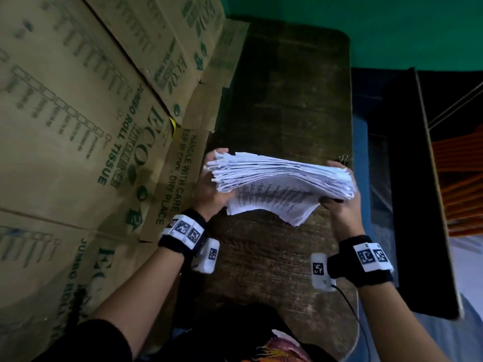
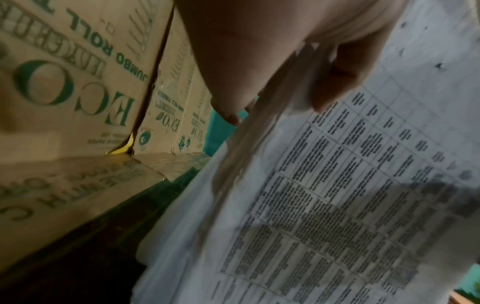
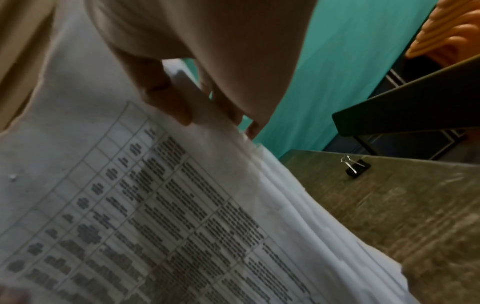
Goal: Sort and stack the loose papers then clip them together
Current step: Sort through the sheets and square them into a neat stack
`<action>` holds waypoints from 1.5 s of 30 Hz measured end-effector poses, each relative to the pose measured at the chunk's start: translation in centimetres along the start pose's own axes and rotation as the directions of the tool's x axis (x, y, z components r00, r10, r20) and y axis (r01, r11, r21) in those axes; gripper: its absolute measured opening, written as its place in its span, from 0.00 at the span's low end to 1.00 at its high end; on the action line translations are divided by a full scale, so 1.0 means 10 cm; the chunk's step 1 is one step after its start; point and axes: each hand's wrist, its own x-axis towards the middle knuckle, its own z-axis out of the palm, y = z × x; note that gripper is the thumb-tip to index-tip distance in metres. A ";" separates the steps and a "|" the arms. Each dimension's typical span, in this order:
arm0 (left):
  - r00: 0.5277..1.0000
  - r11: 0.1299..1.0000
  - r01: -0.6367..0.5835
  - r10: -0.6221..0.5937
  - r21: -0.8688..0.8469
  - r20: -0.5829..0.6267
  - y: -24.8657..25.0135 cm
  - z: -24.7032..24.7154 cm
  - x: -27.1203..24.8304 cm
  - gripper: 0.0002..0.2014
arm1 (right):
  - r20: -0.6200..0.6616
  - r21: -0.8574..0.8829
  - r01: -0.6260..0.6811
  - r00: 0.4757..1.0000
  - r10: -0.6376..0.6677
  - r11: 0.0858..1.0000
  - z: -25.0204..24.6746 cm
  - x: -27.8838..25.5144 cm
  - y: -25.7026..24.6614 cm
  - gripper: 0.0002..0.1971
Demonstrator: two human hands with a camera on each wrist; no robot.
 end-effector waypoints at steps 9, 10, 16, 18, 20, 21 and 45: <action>0.980 0.991 -0.090 0.107 -0.103 0.167 -0.07 -0.09 0.28 0.25 | 0.029 -0.024 -0.092 0.995 0.093 0.995 -0.04 0.23 0.02 0.32; 0.981 0.991 -0.067 0.086 -0.113 0.172 -0.02 -0.06 0.29 0.22 | 0.042 -0.042 -0.119 0.992 0.121 0.992 0.00 0.24 0.06 0.29; 0.999 0.959 0.030 -0.026 -0.280 0.019 0.05 0.05 0.29 0.18 | 0.047 -0.025 -0.172 0.984 0.174 0.985 0.05 0.30 0.14 0.32; 0.999 0.966 0.050 -0.048 -0.252 0.014 0.10 0.12 0.26 0.18 | 0.076 -0.067 -0.184 0.979 0.189 0.981 0.10 0.26 0.16 0.27; 0.998 0.974 0.049 -0.053 -0.223 -0.016 0.16 0.26 0.23 0.17 | -0.008 -0.091 -0.133 0.991 0.133 0.987 0.26 0.24 0.17 0.20; 0.997 0.974 0.047 -0.060 -0.221 -0.055 0.18 0.31 0.22 0.18 | -0.079 -0.088 -0.108 0.992 0.101 0.990 0.33 0.25 0.15 0.19; 0.999 0.998 -0.011 0.009 -0.056 -0.038 0.36 -0.32 0.34 0.41 | 0.246 -0.231 0.148 0.965 -0.089 0.962 0.18 0.69 -0.31 0.17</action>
